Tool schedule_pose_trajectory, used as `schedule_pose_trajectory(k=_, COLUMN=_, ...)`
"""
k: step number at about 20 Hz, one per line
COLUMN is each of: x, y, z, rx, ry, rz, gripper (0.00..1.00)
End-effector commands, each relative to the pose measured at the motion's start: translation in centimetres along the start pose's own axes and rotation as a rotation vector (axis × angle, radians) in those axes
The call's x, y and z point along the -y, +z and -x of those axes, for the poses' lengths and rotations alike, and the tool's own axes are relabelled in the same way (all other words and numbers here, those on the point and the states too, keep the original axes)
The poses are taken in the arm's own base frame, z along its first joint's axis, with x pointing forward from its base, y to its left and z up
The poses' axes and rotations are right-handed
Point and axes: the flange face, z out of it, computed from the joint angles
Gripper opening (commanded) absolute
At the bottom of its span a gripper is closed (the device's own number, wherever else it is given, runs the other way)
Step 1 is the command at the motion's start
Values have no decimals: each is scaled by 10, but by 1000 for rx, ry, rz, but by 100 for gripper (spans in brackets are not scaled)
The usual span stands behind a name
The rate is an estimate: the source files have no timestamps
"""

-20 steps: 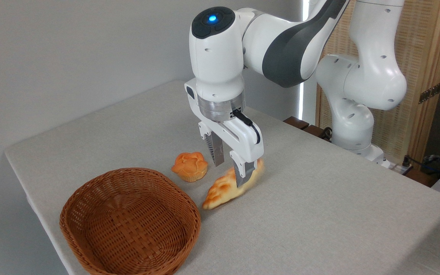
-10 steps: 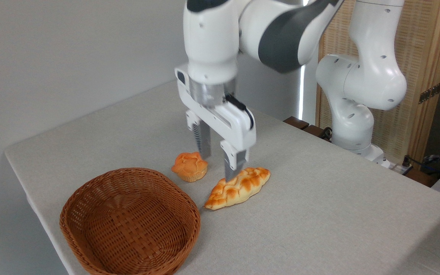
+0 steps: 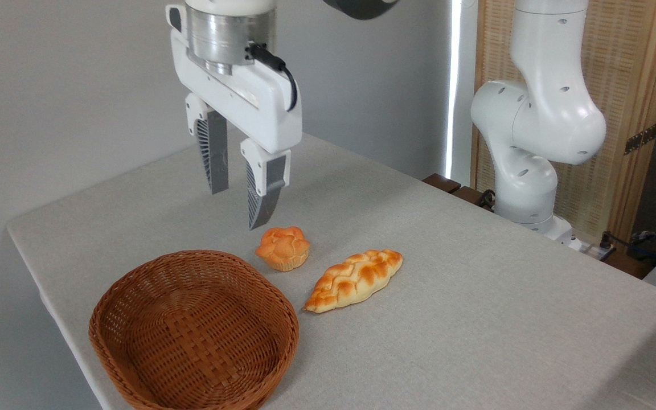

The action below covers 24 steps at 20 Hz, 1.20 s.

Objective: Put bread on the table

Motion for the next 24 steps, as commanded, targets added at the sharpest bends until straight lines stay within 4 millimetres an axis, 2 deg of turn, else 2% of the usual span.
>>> schedule_pose_trajectory(k=1, x=-6, y=5, z=-25, rx=74, ry=-34, rz=1, gripper=100)
schedule_pose_trajectory(k=3, x=-17, y=12, z=-34, rx=115, ry=-29, rz=-27, gripper=100)
schedule_pose_trajectory(k=5, x=-20, y=19, z=-35, rx=125, ry=-22, rz=-16, gripper=100)
schedule_pose_trajectory(k=14, x=-29, y=29, z=-21, rx=137, ry=-6, rz=-4, gripper=100)
schedule_pose_trajectory(k=24, x=-26, y=22, z=-17, rx=131, ry=-11, rz=-13, gripper=100)
